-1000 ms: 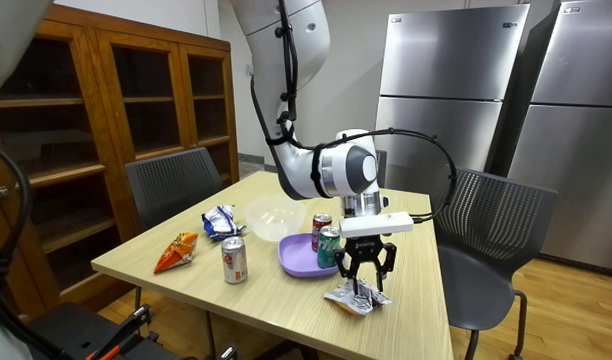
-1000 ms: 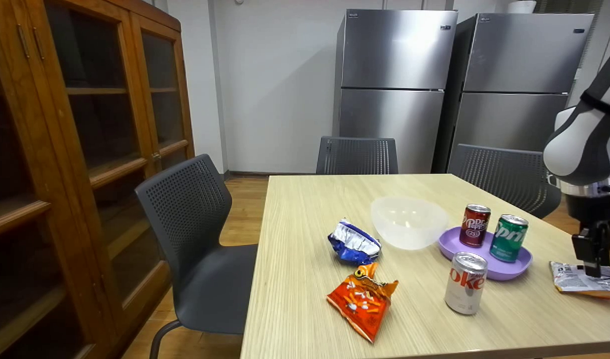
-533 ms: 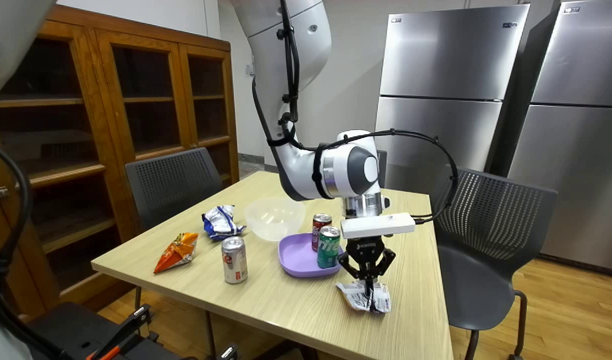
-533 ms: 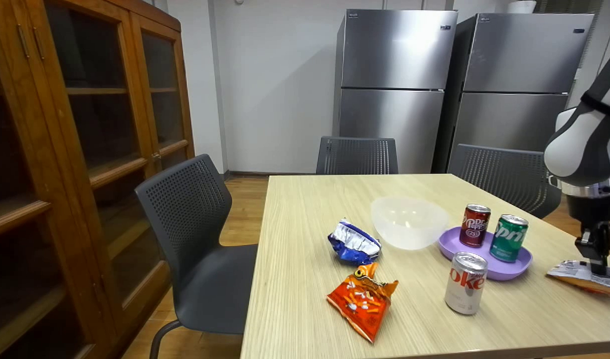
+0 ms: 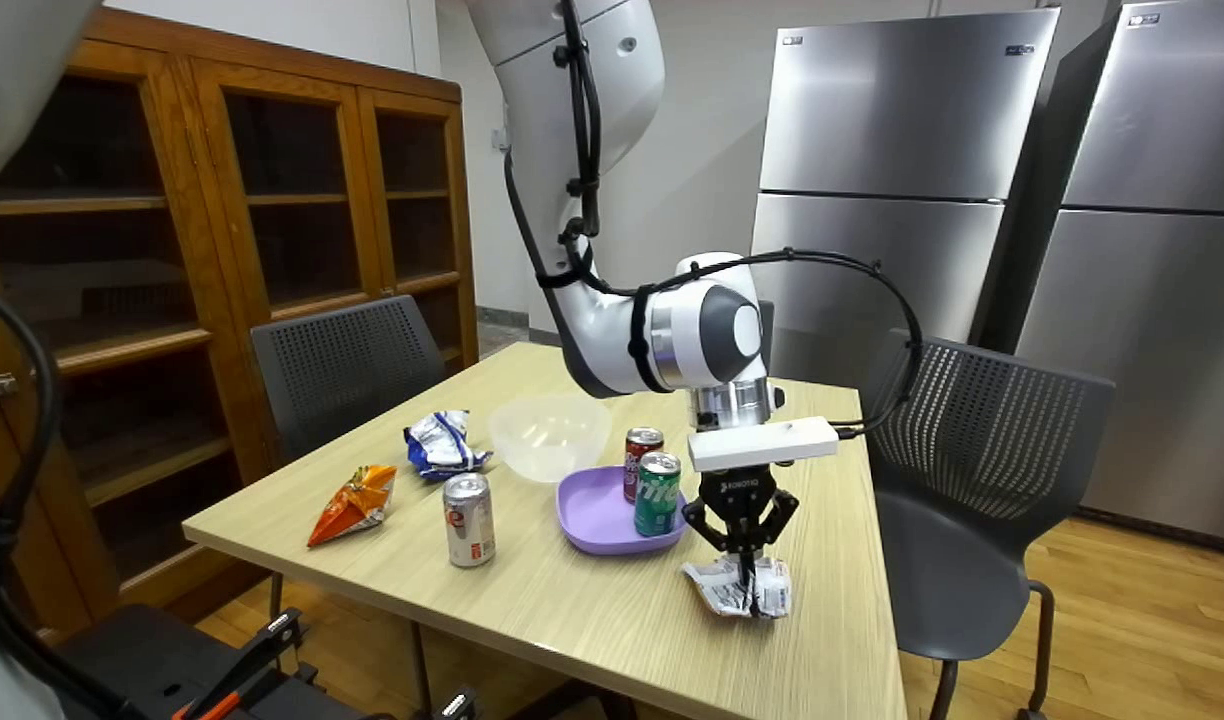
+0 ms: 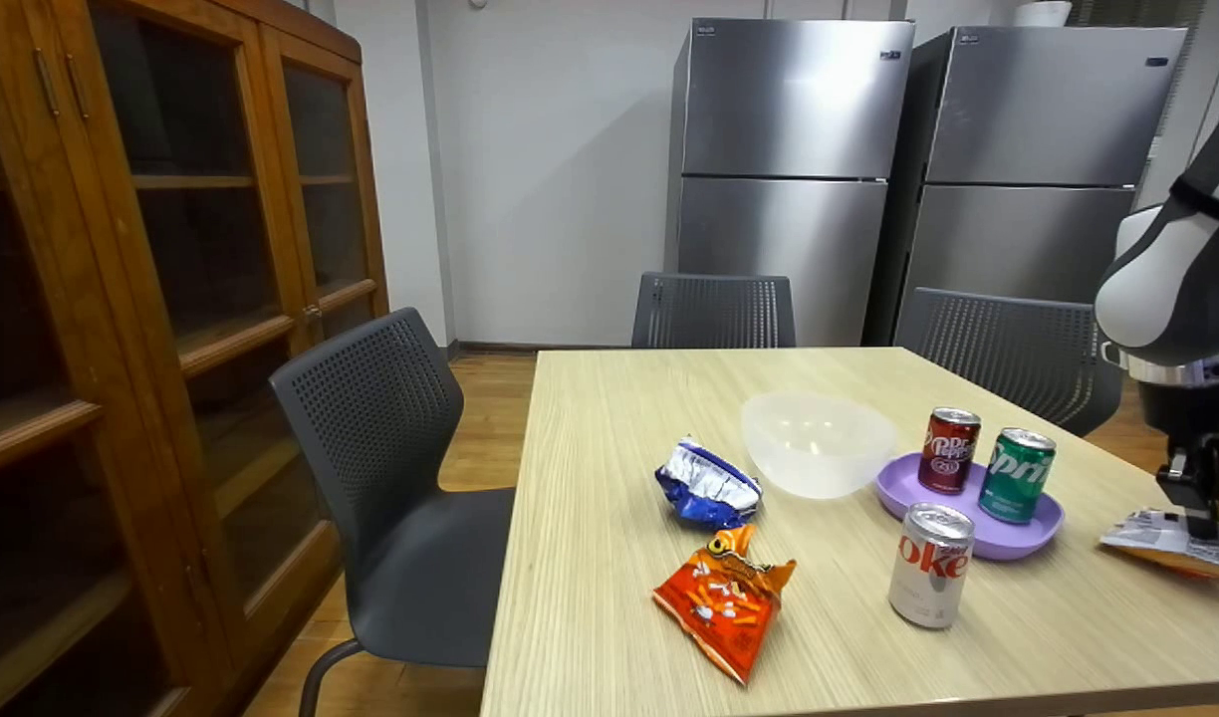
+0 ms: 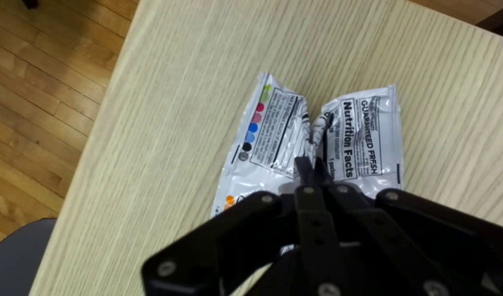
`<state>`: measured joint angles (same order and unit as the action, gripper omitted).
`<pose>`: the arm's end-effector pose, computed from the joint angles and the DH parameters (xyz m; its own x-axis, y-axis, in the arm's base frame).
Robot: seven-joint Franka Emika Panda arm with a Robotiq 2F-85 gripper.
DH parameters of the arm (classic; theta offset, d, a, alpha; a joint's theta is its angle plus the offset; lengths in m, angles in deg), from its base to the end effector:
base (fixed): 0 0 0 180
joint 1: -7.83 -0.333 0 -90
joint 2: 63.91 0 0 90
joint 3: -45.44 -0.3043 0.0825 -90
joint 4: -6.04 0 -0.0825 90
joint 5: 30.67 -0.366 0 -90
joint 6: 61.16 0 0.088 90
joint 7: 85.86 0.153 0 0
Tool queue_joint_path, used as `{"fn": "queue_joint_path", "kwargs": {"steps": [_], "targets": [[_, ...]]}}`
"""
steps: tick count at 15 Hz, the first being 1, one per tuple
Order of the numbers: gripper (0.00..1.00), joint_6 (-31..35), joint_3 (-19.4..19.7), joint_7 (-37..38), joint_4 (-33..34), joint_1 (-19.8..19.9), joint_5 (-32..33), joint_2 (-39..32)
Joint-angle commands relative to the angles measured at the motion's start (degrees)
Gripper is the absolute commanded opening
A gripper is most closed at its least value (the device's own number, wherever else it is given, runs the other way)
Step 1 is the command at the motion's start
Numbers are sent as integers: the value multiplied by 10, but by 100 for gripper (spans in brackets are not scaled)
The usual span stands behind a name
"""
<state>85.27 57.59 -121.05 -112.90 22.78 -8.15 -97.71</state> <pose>0.4870 -0.2633 0.0989 0.8418 0.4486 -0.3002 0.5037 -0.8528 0.1382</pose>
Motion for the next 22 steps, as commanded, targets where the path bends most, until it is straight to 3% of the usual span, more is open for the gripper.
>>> {"fn": "queue_joint_path", "kwargs": {"steps": [1, 12, 22], "targets": [[0, 16, -1, -5, -32, 7, 19, 52], [0, 52, -13, 2, -71, 2, -3, 157], [0, 47, -69, -21, -66, -5, -84, 198]]}}
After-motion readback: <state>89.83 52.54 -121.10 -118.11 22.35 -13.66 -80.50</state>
